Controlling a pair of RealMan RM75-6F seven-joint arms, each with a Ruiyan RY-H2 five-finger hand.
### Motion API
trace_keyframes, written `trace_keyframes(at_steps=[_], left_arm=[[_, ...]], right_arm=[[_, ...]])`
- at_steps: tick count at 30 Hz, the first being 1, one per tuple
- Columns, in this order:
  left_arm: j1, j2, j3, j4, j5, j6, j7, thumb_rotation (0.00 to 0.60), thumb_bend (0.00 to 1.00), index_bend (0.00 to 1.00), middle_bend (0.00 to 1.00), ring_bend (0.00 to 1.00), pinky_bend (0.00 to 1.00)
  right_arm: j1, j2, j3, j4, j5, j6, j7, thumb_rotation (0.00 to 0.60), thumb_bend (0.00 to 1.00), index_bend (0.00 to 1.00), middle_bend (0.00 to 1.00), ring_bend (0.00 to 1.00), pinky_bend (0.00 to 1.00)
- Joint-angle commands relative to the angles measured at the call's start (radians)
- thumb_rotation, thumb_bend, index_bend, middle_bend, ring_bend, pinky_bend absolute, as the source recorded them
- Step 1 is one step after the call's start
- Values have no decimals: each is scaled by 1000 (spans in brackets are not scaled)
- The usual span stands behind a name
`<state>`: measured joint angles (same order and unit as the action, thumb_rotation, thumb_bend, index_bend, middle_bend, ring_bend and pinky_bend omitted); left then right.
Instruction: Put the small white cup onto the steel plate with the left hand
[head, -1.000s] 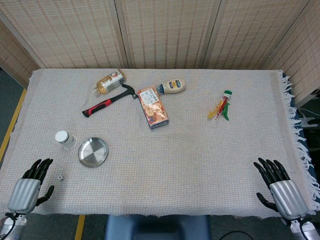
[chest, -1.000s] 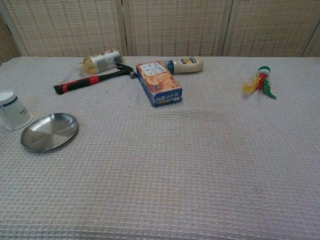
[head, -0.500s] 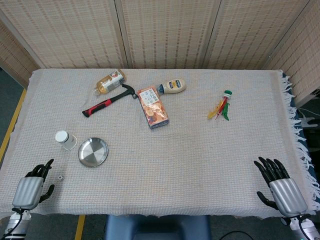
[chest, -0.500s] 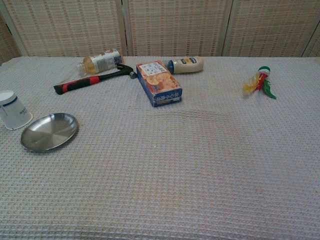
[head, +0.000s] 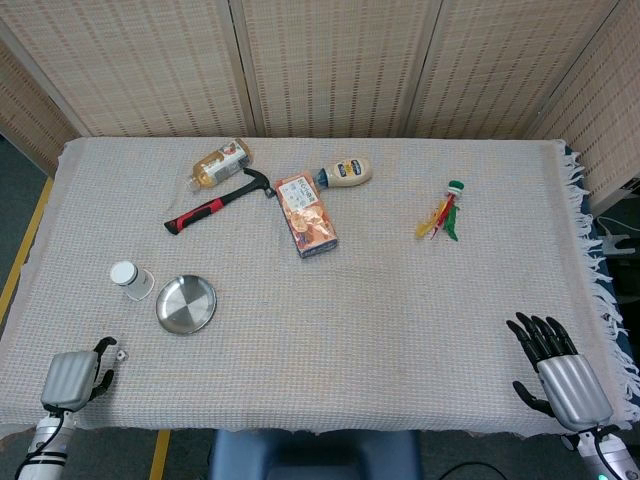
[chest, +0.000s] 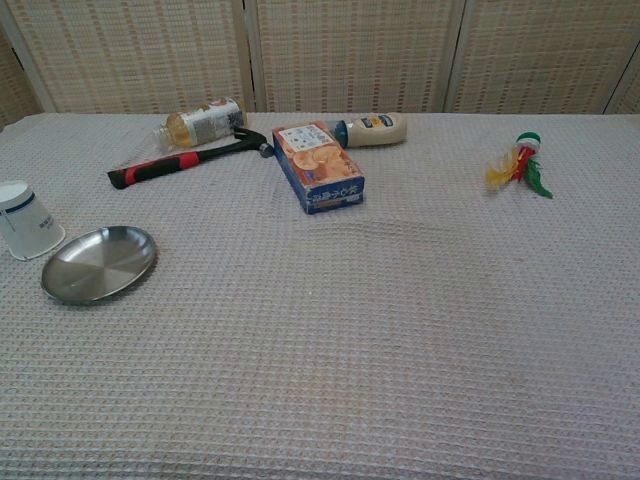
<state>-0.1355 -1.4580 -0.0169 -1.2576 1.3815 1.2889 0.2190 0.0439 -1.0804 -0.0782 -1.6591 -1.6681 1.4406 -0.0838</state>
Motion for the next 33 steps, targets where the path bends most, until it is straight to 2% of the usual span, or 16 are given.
trace_keyframes(at_steps=[1,14,33], left_arm=[[-11,-17,-1,28,-8,-17,16,600,360,306,814,677,919],[-29,-76,1,145,8,-25,1,600,358,399,854,710,948],[-37,-81,-1,128,14,-16,16,600,359,388,855,710,950]], right_arm=[[1,0,1,0,2,-2,1,600,173,0,0,0,0],[4,1,4,-1,16,-11,-2,600,173,0,0,0,0],[4,4,5,-5,24,-16,-2,600,173,0,0,0,0]])
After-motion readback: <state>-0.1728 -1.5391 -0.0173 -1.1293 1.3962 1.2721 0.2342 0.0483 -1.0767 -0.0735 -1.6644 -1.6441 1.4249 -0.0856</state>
